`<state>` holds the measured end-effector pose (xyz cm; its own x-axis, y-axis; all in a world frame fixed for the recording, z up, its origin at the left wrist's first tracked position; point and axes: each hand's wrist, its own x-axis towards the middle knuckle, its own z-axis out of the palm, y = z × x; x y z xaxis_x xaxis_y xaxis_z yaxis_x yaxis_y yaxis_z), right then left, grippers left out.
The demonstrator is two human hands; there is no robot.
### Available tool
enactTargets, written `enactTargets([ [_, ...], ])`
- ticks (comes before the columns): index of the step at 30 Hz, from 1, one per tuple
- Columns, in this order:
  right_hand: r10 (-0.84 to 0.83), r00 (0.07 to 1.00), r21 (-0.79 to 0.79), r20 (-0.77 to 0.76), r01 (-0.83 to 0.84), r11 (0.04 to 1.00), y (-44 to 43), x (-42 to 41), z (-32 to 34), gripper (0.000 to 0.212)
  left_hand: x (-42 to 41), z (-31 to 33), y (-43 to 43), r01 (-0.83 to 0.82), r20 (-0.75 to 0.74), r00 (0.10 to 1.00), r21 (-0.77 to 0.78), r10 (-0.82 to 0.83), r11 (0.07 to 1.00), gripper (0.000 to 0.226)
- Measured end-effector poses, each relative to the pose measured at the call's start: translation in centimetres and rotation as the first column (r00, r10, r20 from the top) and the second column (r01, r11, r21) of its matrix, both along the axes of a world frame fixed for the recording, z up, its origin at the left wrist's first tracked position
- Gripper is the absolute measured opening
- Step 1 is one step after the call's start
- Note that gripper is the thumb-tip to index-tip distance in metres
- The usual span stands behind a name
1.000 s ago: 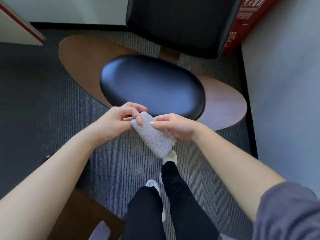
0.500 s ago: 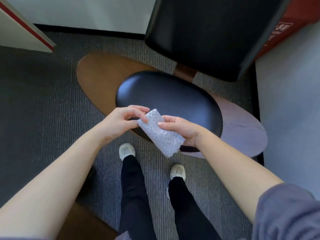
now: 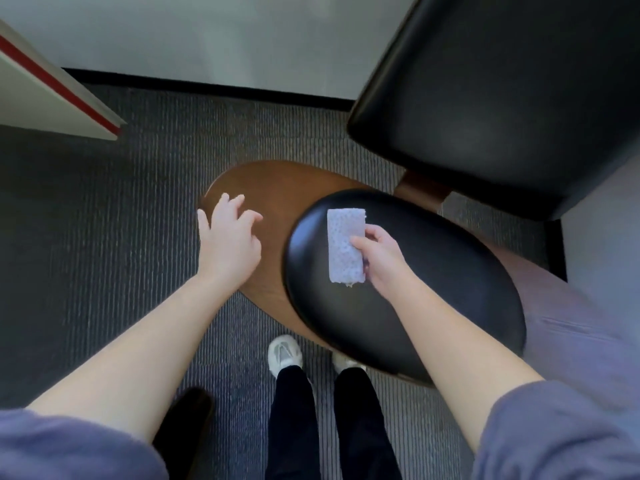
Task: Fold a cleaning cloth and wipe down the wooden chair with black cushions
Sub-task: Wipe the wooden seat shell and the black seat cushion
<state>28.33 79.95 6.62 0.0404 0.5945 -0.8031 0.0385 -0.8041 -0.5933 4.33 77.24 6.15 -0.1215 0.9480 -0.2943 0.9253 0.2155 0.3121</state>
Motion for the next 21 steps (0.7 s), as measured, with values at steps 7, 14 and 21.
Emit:
enactTargets([
  [7, 0.082, 0.962, 0.12, 0.259, -0.116, 0.986, 6.1, -0.8, -6.5, 0.019, 0.7, -4.1, 2.8, 0.33, -0.413, 0.832, -0.17, -0.371, 0.928, 0.056],
  [14, 0.106, 0.808, 0.258, 0.579, -0.306, 0.916, 12.1, 2.5, -12.0, 0.01, 5.0, -9.4, 4.4, 0.48, -0.225, 0.8, -0.316, -0.556, 0.818, 0.072],
  [21, 0.195, 0.652, 0.251, 0.733, -0.525, 0.813, 15.4, 8.1, -17.6, 0.024, 10.6, -15.3, 7.5, 0.46, -0.077, 0.868, -0.247, -0.49, 0.853, 0.073],
])
